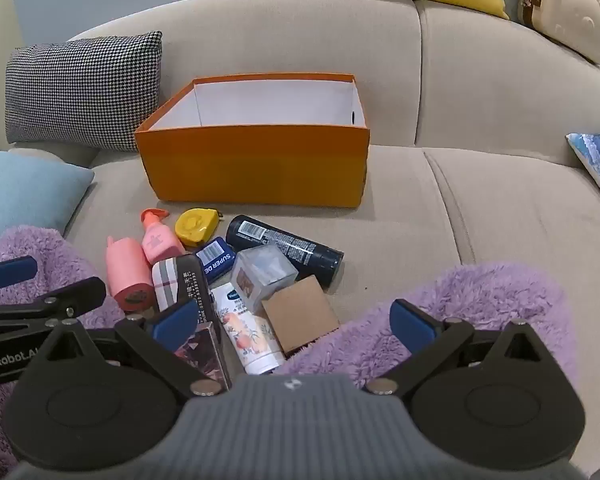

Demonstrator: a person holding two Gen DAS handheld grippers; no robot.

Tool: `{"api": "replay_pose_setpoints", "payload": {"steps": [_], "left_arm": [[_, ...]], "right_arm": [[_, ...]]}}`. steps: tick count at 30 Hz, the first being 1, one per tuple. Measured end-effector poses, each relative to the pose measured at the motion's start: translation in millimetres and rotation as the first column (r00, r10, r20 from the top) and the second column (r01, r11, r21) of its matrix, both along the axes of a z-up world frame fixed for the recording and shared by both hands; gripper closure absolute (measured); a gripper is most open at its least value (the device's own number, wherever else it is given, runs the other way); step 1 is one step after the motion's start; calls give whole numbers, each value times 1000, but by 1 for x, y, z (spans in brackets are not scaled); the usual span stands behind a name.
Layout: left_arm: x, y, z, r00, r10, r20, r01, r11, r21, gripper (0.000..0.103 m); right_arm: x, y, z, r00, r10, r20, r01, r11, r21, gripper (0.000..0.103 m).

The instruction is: Organize rigid objects

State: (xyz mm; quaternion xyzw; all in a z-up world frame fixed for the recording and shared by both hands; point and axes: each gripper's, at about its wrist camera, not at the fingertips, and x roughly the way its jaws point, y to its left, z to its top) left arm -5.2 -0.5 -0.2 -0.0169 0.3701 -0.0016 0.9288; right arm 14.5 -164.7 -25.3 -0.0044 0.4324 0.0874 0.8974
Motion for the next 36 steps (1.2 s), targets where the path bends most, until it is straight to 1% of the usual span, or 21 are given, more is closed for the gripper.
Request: {"api": "replay_pose_setpoints", "payload": {"steps": [8,15,17,18,19,20,23,25,26,27,28,29,30,31,32,34,35,36], "left_arm": [[0,0,-1,1000,2,-7,-2,1000,-5,0],[1,2,-3,1000,-4,-21,3,1000,-20,0],[2,2,-5,999,-10,-32,9,1000,-27,7],[3,2,-7,999,-15,-40,13,999,-31,9],[4,3,-9,999,-22,-48,20,999,-37,13],[4,3,-10,998,-26,-54,23,999,-41,17],[7,5,-16,996,-35,-82,30,998,-63,24],[9,8,-20,994,-43,-105,34,996,-83,27],[11,9,-23,992,-45,-122,34,995,-90,31],[13,11,-26,989,-54,-137,40,994,-101,33],[15,13,-29,986,-70,-153,53,992,-118,38],[18,15,-32,981,-86,-176,62,989,-138,41],[20,17,-36,975,-95,-203,63,986,-156,41],[21,17,-39,970,-105,-218,69,984,-166,43],[23,17,-42,965,-121,-234,82,982,-170,46],[26,15,-49,957,-140,-254,99,981,-168,48],[28,15,-52,954,-148,-261,106,980,-168,54],[30,15,-52,952,-151,-268,110,980,-164,57]], "right_arm": [[-2,1,2,1000,-2,-6,2,1000,1,2],[2,1,-6,1000,2,-18,-1,1000,16,2],[4,0,-10,1000,3,-24,-2,1000,22,3],[5,0,-12,1000,3,-28,-2,1000,23,5],[6,0,-14,999,5,-39,-4,1000,27,7],[8,1,-16,999,8,-46,-6,1000,28,11],[12,4,-20,994,29,-102,-23,998,58,20],[15,7,-25,989,51,-137,-41,996,78,30],[17,7,-27,984,60,-170,-46,995,87,32],[19,8,-31,980,76,-185,-58,993,100,37],[21,9,-34,976,94,-198,-72,990,117,46],[23,11,-38,971,118,-208,-90,987,136,50],[26,14,-43,960,152,-235,-115,980,161,54],[29,17,-47,954,176,-242,-137,976,170,57],[32,21,-53,943,204,-262,-163,972,170,57],[40,30,-65,919,249,-305,-212,966,147,57],[42,34,-70,907,273,-320,-234,960,155,57],[45,40,-76,895,293,-336,-255,955,154,59]]}}
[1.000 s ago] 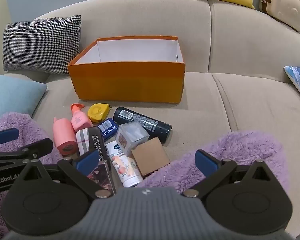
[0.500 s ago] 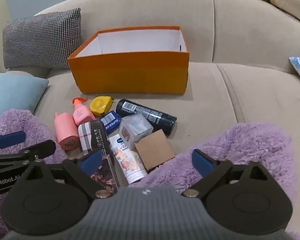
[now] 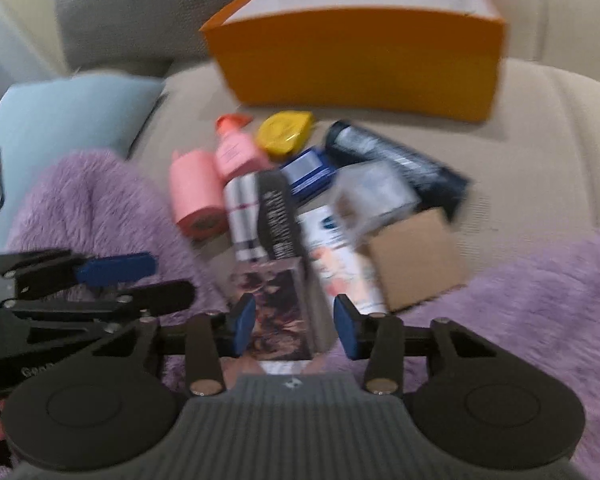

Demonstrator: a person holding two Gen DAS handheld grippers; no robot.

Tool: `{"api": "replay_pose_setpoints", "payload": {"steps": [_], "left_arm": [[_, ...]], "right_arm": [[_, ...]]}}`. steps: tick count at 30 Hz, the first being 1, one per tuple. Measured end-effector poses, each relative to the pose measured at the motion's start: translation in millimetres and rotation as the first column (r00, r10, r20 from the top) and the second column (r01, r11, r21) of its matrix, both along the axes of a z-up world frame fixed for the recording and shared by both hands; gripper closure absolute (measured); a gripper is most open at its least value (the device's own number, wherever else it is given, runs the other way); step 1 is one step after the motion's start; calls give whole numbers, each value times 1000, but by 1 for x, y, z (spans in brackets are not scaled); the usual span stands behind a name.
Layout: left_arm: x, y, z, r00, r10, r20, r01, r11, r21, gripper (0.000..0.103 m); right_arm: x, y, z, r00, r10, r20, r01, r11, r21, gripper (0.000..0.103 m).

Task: Organize rigid objects
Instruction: 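Grasp the photo card box with the right gripper, then grasp the plaid glasses case with the left gripper while the right gripper holds the photo card box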

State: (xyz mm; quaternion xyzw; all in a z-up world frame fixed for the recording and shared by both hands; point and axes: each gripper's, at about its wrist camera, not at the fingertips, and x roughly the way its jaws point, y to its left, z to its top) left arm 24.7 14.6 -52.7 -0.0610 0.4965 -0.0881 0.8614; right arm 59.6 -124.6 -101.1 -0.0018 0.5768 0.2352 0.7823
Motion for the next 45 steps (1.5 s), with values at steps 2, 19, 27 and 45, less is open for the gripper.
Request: {"api": "replay_pose_setpoints", "payload": {"steps": [2,19,27,45], "left_arm": [[4,2,-3,1000,8,-6,-8,1000,4,62],[18,21,-11,1000,6,-29,-8,997,-81,64],[20,25,-11,1000,13,-28,-16,994,-107,64],[42,27,-16,992,34,-119,-50,989,-137,64]], "right_arm": [[5,5,-10,999,37,-27,-37,999,-17,59],[45,43,-74,970,175,-166,-181,983,-26,44],[32,31,-49,976,175,-127,-176,984,2,69],[16,-10,38,978,-63,198,64,998,3,79]]}}
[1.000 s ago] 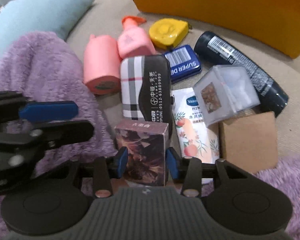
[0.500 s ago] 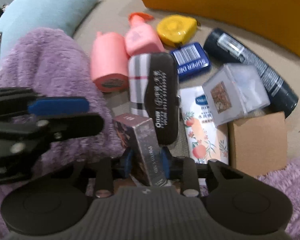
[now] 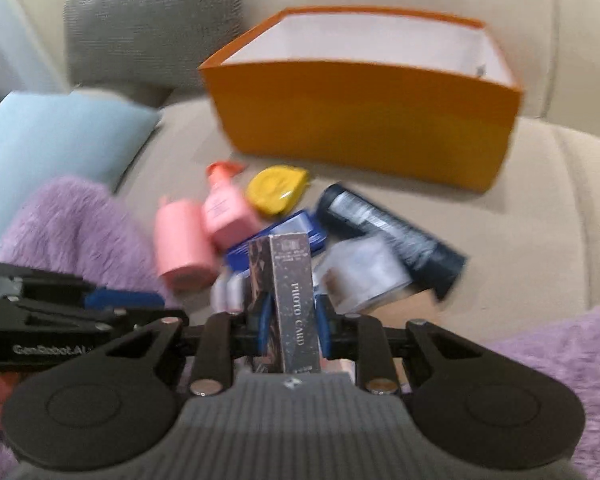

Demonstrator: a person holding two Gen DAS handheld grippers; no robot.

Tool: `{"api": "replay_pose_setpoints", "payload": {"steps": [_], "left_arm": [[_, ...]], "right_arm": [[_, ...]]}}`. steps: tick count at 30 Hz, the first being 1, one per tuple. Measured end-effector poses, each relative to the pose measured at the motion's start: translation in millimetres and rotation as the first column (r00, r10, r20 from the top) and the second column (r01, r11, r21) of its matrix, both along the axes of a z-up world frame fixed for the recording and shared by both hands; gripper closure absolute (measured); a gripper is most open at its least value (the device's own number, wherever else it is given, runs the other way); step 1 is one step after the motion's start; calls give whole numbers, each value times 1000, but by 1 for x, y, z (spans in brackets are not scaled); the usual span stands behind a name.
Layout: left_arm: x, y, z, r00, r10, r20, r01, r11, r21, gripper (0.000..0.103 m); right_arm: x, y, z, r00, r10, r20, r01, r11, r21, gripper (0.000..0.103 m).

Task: Organize rigid objects
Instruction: 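Grasp the plaid glasses case with the left gripper while the right gripper holds the photo card box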

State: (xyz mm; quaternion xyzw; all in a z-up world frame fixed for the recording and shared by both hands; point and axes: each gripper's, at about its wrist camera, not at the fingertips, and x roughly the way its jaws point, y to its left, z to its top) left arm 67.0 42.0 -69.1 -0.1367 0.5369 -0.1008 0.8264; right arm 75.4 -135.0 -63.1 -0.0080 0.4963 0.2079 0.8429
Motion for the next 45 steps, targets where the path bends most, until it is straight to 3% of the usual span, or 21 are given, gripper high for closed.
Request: {"api": "replay_pose_setpoints", "payload": {"steps": [3,6,12,14,15,17,19,23,24,25,30,32,35,37,41,45], "left_arm": [[15,-7,-9,999,-25,-45,26,1000,12,65],[29,-19,-16,992,-70,-105,79,994,75,67],[55,-50,-40,954,-173,-246,227,950,214,66],[61,-59,-48,940,-200,-277,272,929,251,52],[63,-62,-51,935,-208,-288,281,929,241,46],[67,-64,-54,922,-226,-314,297,934,200,23],[70,-70,-59,909,-246,-338,327,921,210,15],[64,-84,-64,897,-273,-348,379,881,284,14],[62,-86,-64,897,-276,-346,382,877,291,14],[61,-85,-64,898,-275,-343,379,880,286,14],[63,-84,-62,903,-264,-338,359,896,262,21],[60,-82,-59,911,-280,-304,360,899,250,29],[50,-78,-48,935,-263,-238,319,916,242,40],[44,-71,-42,949,-246,-198,287,933,218,49],[36,-64,-32,963,-239,-127,258,950,174,61],[16,-59,-24,966,-250,-65,257,956,141,63]], "right_arm": [[4,-6,-5,999,-25,-32,25,1000,9,79],[9,-11,-13,997,-51,-58,52,998,19,80],[15,-11,-24,994,-60,-86,64,997,52,80],[16,-12,-27,993,-60,-100,67,995,68,80],[17,-13,-28,993,-60,-106,69,995,78,80],[18,-15,-30,991,-66,-117,77,992,97,80],[20,-16,-32,989,-70,-129,85,990,115,80],[20,-18,-34,988,-76,-132,92,988,121,80],[19,-19,-34,988,-79,-132,95,988,123,83],[19,-20,-34,987,-84,-135,102,986,130,96],[20,-25,-40,980,-104,-168,128,982,141,97],[21,-26,-42,978,-99,-183,129,980,155,94],[21,-26,-47,971,-95,-221,129,981,147,83],[19,-25,-49,967,-92,-239,124,985,122,69],[17,-21,-57,960,-73,-270,103,990,96,69],[22,-19,-74,942,-70,-327,109,989,102,68]]}}
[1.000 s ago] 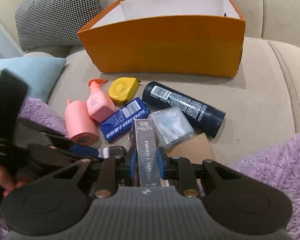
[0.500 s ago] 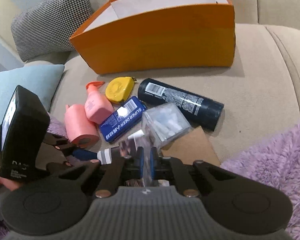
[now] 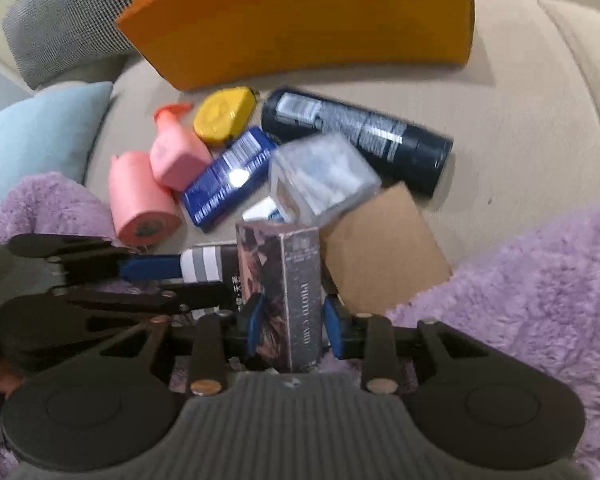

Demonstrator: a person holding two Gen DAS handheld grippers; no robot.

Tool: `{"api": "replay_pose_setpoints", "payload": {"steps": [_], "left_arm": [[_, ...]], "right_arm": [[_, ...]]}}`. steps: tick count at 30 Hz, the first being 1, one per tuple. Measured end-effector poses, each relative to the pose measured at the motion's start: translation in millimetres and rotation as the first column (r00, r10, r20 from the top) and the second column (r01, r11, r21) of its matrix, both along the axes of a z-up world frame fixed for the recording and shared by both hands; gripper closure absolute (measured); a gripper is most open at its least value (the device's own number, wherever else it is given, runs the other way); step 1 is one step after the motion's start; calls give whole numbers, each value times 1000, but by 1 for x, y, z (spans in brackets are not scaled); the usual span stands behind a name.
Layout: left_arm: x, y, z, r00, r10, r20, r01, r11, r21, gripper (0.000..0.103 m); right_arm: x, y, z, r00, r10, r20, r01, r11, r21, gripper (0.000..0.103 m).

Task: Organize rigid objects
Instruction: 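Grasp the plaid glasses case with the left gripper while the right gripper holds the photo card box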

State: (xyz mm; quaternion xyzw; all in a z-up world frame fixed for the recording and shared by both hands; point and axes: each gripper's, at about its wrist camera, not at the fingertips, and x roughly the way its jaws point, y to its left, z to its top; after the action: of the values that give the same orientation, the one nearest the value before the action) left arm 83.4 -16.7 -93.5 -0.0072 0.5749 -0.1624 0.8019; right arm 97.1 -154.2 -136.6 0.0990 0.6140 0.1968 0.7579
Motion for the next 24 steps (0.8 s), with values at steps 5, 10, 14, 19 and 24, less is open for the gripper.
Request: {"api": "replay_pose_setpoints", "payload": {"steps": [5,10,14,19,24], "left_arm": [[-7,11,3,1000,-7,18,9,998,-63,63],[2,3,-18,999,-39,-37,36,995,-95,63],[4,-9,-27,995,-73,-72,69,996,-57,63],[-3,1,-19,999,-14,-29,11,993,-114,77],[-18,23,5,992,96,83,-76,974,-215,81]], "right_arm": [[0,0,-1,1000,-19,-4,19,1000,20,67],[-9,-4,15,997,-41,70,40,999,14,73],[-15,-3,23,992,-40,119,41,999,-7,74],[-16,-3,30,987,-44,156,45,999,-4,75],[-18,0,48,970,-22,241,21,1000,8,79]]}}
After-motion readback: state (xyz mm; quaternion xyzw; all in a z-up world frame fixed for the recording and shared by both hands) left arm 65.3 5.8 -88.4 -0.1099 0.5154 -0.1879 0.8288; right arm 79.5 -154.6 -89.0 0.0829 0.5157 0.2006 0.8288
